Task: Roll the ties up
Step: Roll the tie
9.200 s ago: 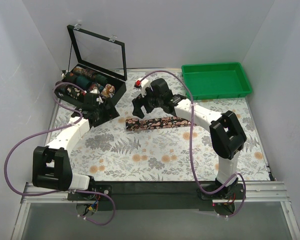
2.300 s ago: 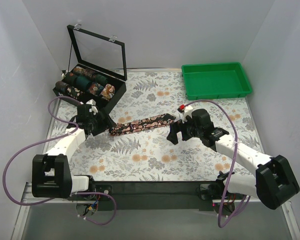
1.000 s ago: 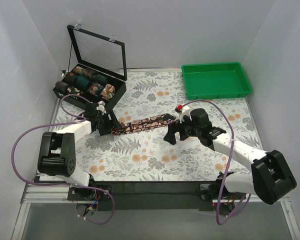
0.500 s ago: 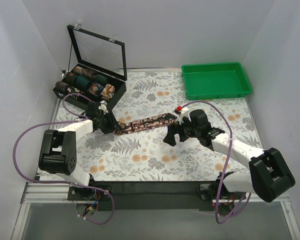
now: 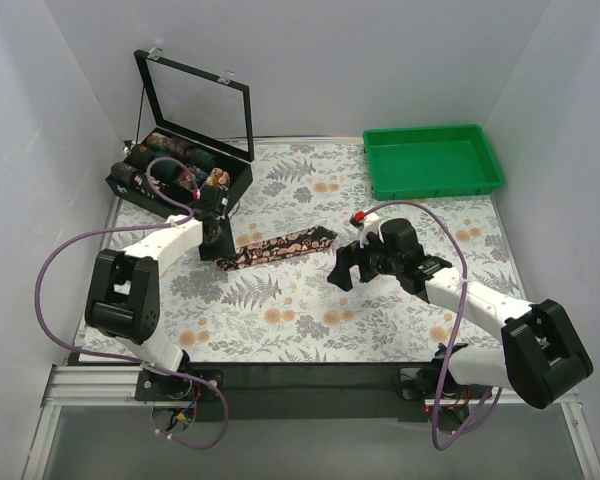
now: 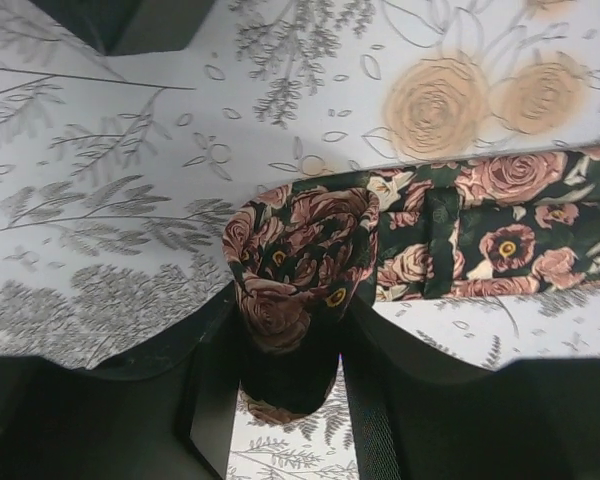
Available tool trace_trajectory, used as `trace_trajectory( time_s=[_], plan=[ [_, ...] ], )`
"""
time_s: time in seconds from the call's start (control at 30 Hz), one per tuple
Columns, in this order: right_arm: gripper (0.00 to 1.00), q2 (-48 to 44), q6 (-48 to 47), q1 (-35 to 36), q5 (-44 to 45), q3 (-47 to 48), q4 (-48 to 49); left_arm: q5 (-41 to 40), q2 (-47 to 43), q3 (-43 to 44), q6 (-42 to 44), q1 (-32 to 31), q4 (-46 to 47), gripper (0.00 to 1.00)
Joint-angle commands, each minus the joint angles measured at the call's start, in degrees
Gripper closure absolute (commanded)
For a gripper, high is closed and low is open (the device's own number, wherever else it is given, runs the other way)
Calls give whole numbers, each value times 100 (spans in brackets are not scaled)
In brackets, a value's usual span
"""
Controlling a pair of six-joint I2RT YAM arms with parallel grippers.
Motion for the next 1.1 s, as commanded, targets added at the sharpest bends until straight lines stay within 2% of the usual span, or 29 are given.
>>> trace_trajectory(
  time_s=[0.0, 0.13, 0.37, 0.6, 0.77, 1.07],
  plan=[
    [2, -154, -126, -19, 129, -49, 23, -1926, 240, 455, -73, -394, -1163, 62],
    [2, -225, -223, -19, 252, -5, -108, -2850, 609, 999, -266, -825, -1786, 61],
    [2, -400, -355, -19, 472, 30, -311, -3941, 1557, 2010, -626, -1537, -2596, 59],
    [2, -444, -355, -28, 534, -5, -364, -4286, 2306, 2608, -978, -2293, -2991, 55],
    [2, -480, -337, -28, 551, -22, -372, -4435, 2833, 3082, -1163, -2513, -3352, 49],
    [2, -611, -214, -28, 604, -75, -364, -4058, 3115, 3883, -1066, -2926, -3379, 37]
  ],
)
